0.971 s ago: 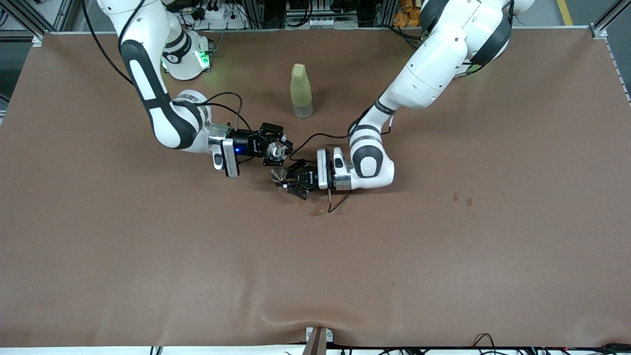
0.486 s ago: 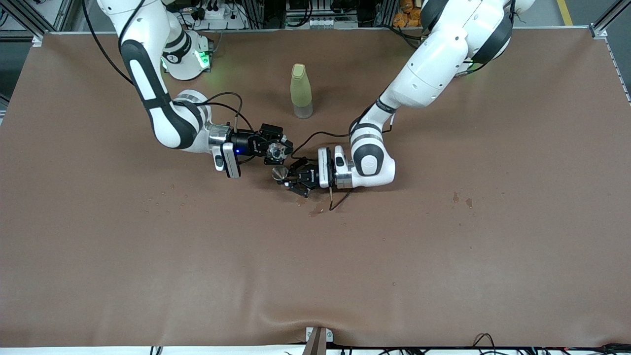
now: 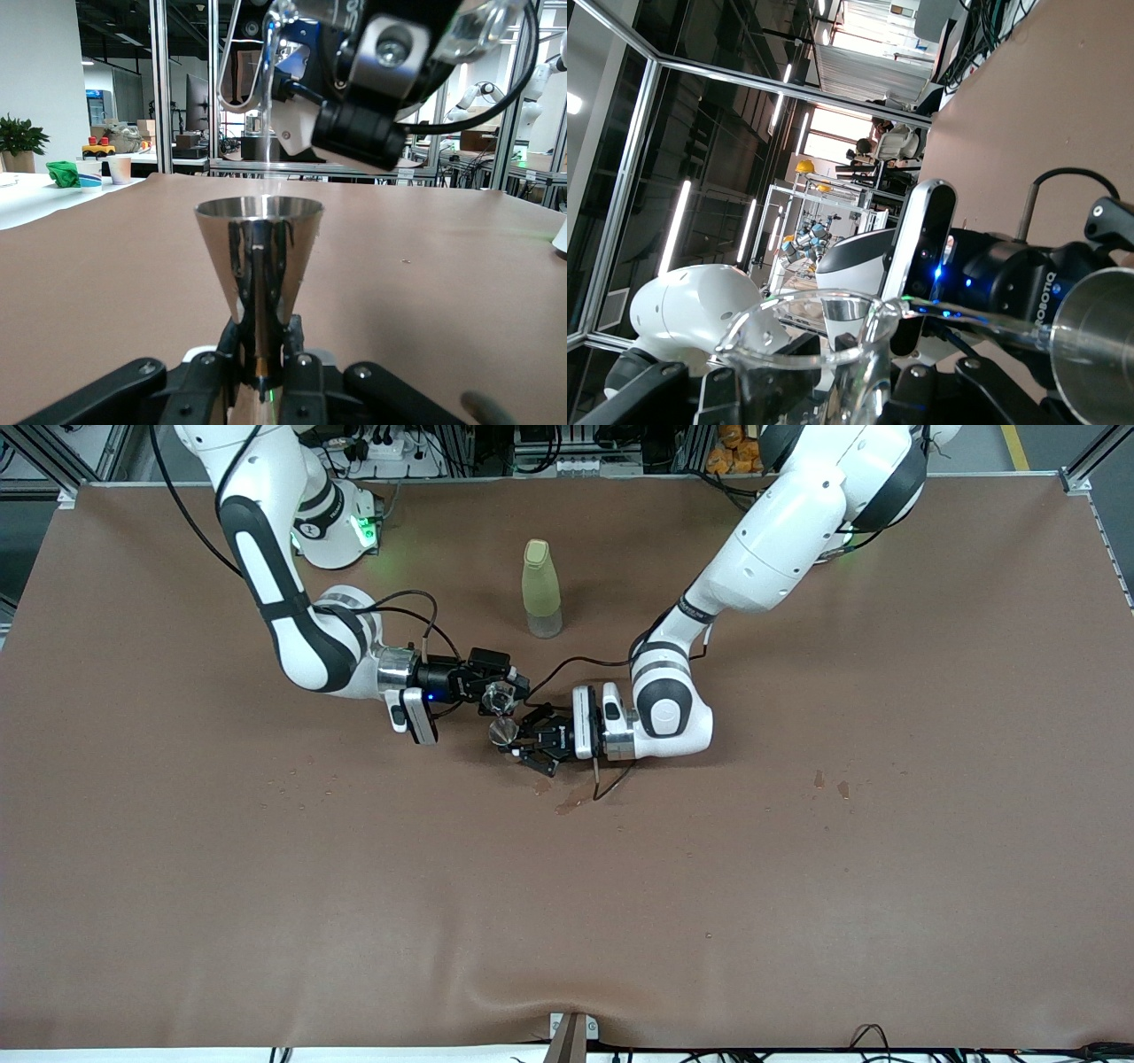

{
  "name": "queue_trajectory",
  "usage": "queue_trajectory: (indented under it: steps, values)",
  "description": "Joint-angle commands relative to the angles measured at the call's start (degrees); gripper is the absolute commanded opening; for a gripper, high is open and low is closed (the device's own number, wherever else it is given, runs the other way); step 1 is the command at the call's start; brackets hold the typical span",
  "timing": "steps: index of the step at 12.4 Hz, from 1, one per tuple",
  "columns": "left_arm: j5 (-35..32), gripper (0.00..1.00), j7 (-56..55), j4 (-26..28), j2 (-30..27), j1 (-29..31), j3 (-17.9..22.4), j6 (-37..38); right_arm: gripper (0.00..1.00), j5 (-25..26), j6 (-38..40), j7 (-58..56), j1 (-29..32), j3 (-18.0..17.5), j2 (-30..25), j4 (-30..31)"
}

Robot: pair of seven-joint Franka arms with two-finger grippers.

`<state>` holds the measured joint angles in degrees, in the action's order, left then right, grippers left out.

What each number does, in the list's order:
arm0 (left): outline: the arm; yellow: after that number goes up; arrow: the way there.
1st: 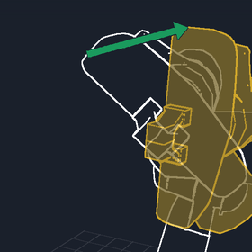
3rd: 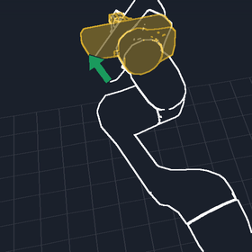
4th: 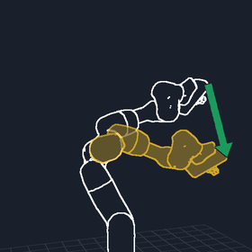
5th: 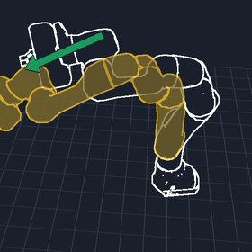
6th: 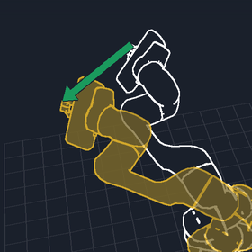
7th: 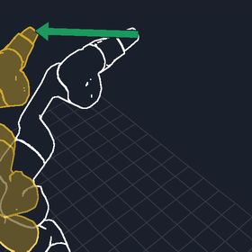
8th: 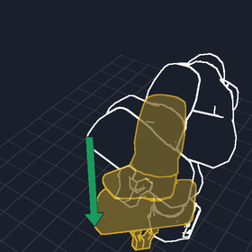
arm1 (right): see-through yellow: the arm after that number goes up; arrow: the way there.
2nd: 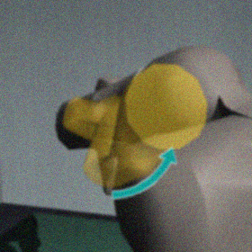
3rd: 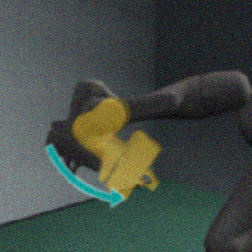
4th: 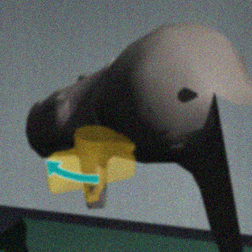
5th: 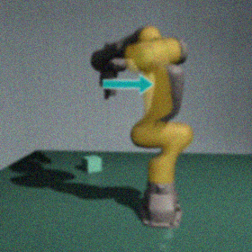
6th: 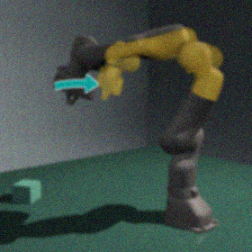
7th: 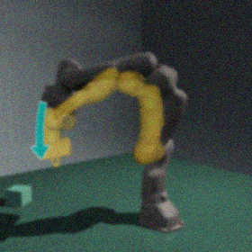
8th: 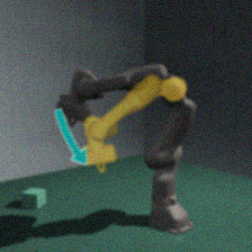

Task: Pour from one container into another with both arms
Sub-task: 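Pour the liquid from the beaker into the jigger with the right gripper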

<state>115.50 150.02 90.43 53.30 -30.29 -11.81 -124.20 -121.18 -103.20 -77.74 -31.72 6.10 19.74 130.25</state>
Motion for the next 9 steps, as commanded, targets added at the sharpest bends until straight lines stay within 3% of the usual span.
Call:
queue_trajectory:
  steps: [1,9]
  values:
    - [0.86,0.00,-0.34,2.12,-2.14,0.41,-0.05,-0.51,0.00,-0.55,-0.42,5.13,-0.88,0.32,-2.24,1.50]
    - [0.78,0.00,-0.34,2.56,-2.41,0.50,-0.05,-0.51,0.00,-0.55,1.08,12.61,-0.88,0.23,-2.24,1.41]
